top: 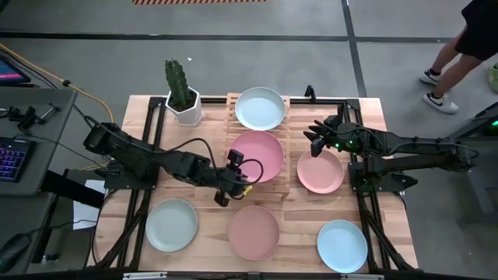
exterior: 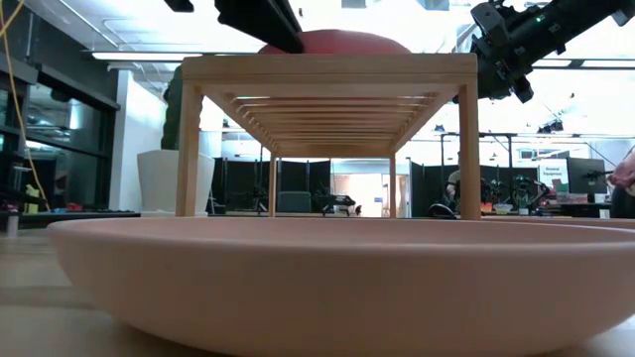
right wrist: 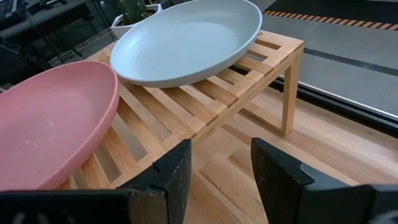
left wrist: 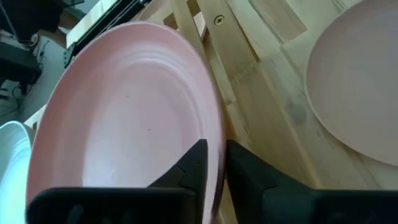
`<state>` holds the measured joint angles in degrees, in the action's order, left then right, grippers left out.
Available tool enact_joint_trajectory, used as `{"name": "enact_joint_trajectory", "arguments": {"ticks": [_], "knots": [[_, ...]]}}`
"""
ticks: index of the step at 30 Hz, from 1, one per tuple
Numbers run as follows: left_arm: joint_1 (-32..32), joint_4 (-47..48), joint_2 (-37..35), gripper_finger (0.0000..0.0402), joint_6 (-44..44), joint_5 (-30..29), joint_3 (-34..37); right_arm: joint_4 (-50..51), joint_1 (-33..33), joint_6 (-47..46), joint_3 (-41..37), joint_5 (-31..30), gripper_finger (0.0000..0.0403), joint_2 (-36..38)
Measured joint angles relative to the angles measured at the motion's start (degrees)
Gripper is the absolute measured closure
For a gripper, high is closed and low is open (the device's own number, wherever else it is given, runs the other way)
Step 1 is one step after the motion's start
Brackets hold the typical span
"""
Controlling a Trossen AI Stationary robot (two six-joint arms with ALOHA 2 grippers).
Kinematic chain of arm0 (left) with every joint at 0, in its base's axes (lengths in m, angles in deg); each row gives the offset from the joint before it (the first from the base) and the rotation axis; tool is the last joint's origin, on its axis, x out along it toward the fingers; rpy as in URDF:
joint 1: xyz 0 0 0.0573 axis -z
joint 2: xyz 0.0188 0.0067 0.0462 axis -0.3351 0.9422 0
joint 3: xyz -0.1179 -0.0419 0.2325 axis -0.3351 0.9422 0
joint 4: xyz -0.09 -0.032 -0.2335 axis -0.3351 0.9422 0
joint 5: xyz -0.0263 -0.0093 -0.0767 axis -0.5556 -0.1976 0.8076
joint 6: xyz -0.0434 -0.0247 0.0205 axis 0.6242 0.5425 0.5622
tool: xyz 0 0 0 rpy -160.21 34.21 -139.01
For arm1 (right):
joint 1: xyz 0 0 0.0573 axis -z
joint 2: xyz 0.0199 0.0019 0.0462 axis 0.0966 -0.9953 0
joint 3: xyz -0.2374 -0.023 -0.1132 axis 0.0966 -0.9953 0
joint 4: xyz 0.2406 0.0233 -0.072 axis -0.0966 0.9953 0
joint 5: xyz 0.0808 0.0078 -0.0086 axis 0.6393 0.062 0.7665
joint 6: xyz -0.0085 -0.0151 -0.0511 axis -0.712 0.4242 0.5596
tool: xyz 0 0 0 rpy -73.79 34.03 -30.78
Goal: Place and stack plates onto a shelf
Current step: Put the pink plate on the shelf, then stack the light brown plate on the pink plate on the shelf
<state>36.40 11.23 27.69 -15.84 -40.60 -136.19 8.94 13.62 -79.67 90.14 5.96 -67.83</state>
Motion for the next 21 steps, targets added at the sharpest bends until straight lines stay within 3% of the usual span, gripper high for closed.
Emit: {"name": "enact_joint_trajectory", "arguments": {"ticks": [10, 17, 21], "knots": [[0.0, 0.7, -1.5, 0.0257, 0.2, -1.8, 0.1, 0.0, 0.0, -1.0, 0.0, 0.0, 0.0253, 0.0], [1.7, 5.3, -10.8, 0.0236, 8.5, -2.0, 0.0, -0.4, 0.0, -1.4, 0.0, 0.0, 0.0253, 0.0], [2.6, 5.4, -18.9, 0.0239, 16.3, 1.0, 2.8, -0.5, 0.0, -1.4, 0.0, 0.8, 0.0253, 0.0]]}}
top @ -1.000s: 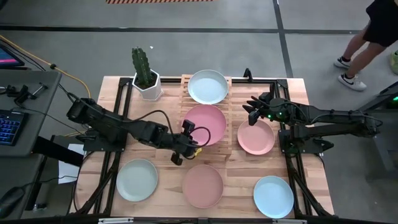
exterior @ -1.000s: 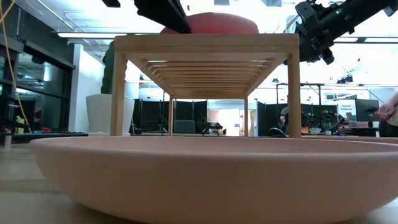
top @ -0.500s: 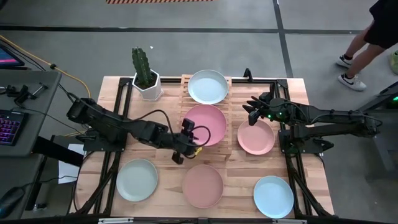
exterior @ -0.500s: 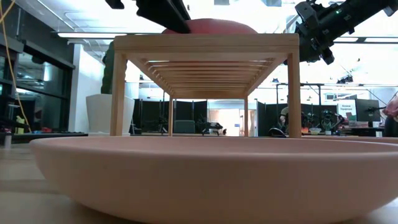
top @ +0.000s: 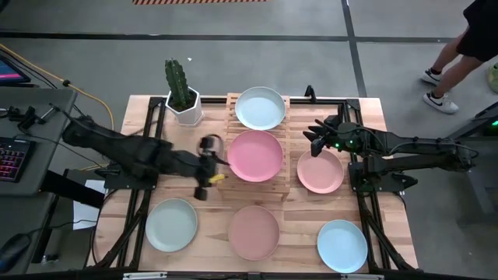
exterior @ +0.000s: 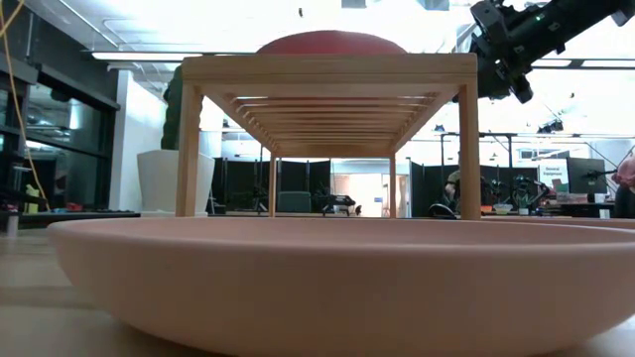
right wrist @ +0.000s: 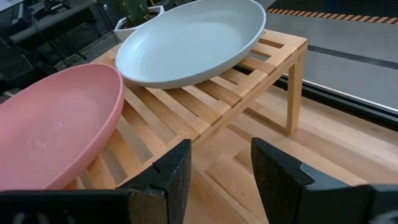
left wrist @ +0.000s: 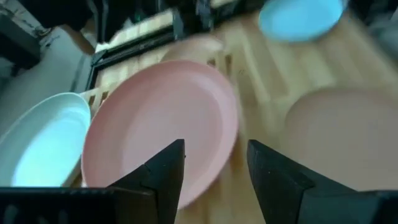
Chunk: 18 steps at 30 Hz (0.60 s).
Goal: Place and stack plates onto a shelf
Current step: Stack the light brown plate on the pink plate on the shelf
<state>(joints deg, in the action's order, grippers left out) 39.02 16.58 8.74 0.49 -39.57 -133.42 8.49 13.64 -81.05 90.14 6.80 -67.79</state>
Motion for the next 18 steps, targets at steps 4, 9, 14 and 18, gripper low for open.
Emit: {"name": "enact_joint_trajectory", "arguments": {"ticks": [4, 9, 14, 18], "knots": [[1.3, -9.0, -9.1, 0.024, 3.6, 0.0, 9.7, 0.0, 0.0, 0.0, 0.0, 1.8, 0.0253, 0.0], [2.6, -30.7, -19.4, 0.024, 4.6, -1.4, 27.8, 0.7, 0.0, 0.0, 0.0, 4.5, 0.0253, 0.0], [2.2, -53.6, -24.5, 0.0241, 6.7, -1.6, 43.0, 4.0, 0.0, -1.8, 0.0, 9.5, 0.0253, 0.0], [1.4, -60.3, -26.6, 0.0241, 7.8, -2.3, 48.4, 13.3, 0.0, -9.9, 0.0, 11.6, 0.0253, -0.5]]}}
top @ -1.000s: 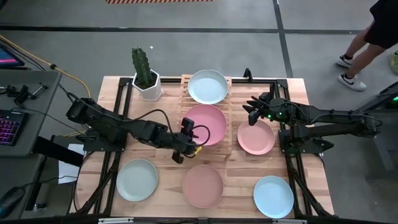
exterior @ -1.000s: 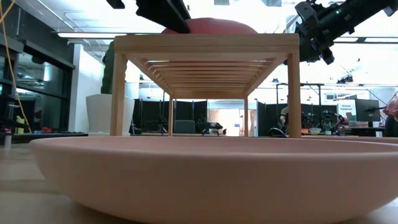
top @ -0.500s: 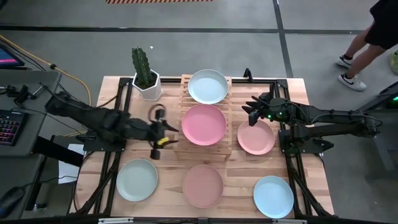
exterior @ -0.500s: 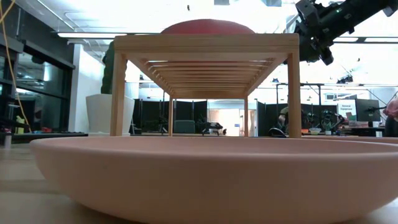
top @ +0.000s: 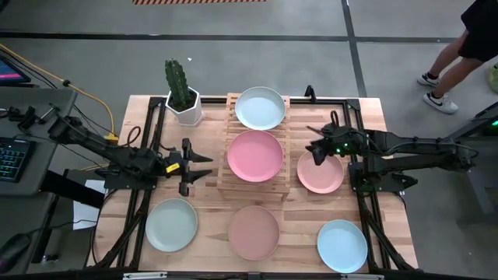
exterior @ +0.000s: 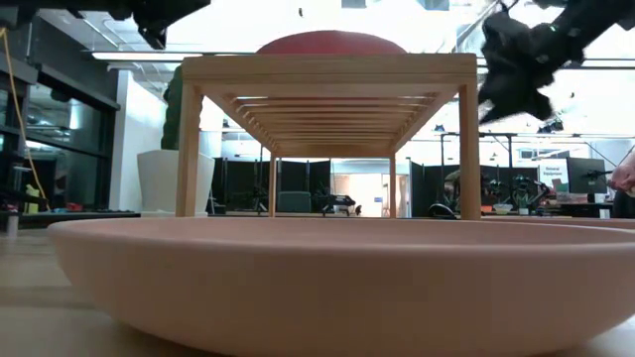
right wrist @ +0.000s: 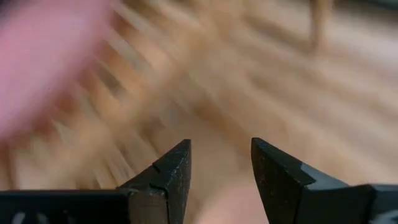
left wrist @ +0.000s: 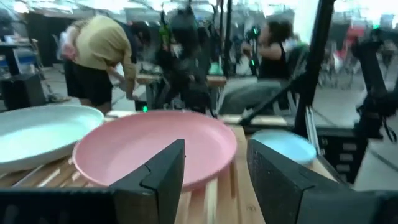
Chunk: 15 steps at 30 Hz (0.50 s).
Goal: Place and stack plates onto a shelf
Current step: Stack the light brown plate on the pink plate on the shelf
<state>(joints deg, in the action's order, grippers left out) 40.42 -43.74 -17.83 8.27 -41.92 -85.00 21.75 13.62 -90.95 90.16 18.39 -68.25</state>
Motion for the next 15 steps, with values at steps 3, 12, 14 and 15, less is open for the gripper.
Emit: {"name": "enact_joint_trajectory", "arguments": {"ticks": [3, 12, 14, 15], "knots": [[-0.2, -0.5, -0.9, 0.0241, 0.4, -0.6, 1.3, 8.6, -1.2, -7.6, 0.0, 3.4, 0.0253, -1.2], [-0.2, 0.0, -0.7, 0.0241, 0.4, -1.5, 1.4, 20.2, -16.0, -32.0, -0.7, 10.2, 0.0253, -6.2], [-0.2, 0.4, -0.7, 0.0241, 0.4, -1.5, 1.4, 21.8, -20.7, -38.4, -0.7, 8.8, 0.0253, -7.8], [-0.2, 0.3, -0.7, 0.0241, 0.4, -1.5, 1.4, 23.0, -23.1, -41.7, -0.7, 7.7, 0.0253, -8.8]]}}
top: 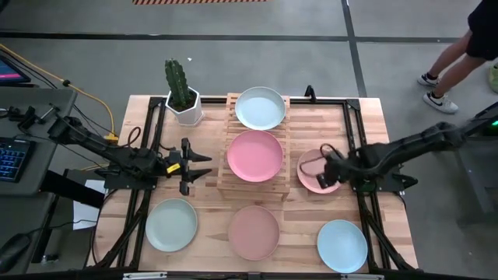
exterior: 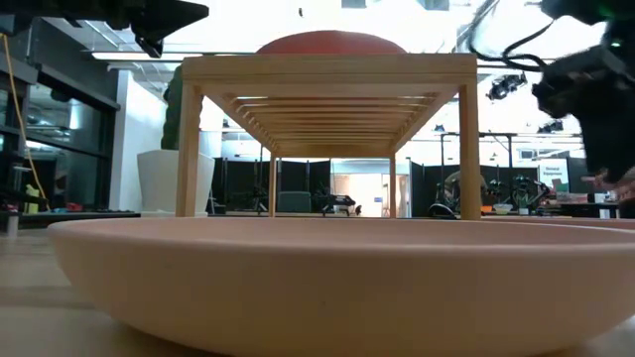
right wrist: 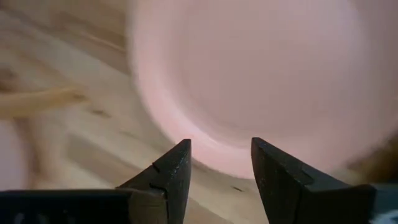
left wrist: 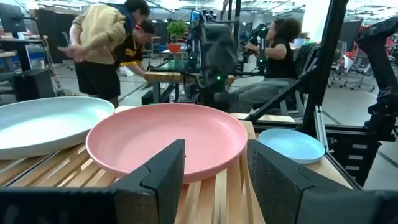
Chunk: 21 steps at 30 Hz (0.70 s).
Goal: Place and stack plates onto a shelf
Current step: Stack the light brown plate on the pink plate on the shelf
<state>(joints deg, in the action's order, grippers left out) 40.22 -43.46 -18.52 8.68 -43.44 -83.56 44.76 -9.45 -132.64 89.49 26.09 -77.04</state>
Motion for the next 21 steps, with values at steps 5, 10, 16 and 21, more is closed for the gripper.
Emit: {"name": "enact_joint_trajectory", "arguments": {"ticks": [5, 10, 16, 21], "knots": [[0.0, 0.0, 0.0, 0.0241, 0.0, 0.0, 0.0, 4.6, -10.0, -17.6, 0.0, -4.1, 0.0253, -6.2], [0.0, 0.0, 0.0, 0.0241, 0.0, 0.0, 0.0, 4.6, -15.1, -28.1, 0.0, -7.2, 0.0253, -12.8], [0.0, 0.0, 0.0, 0.0241, 0.0, 0.0, 0.0, 5.3, -16.7, -35.3, 0.0, -7.6, 0.0253, -20.2], [0.0, 0.0, 0.0, 0.0241, 0.0, 0.0, 0.0, 5.4, -16.7, -37.5, 0.0, -7.6, 0.0254, -23.7]]}}
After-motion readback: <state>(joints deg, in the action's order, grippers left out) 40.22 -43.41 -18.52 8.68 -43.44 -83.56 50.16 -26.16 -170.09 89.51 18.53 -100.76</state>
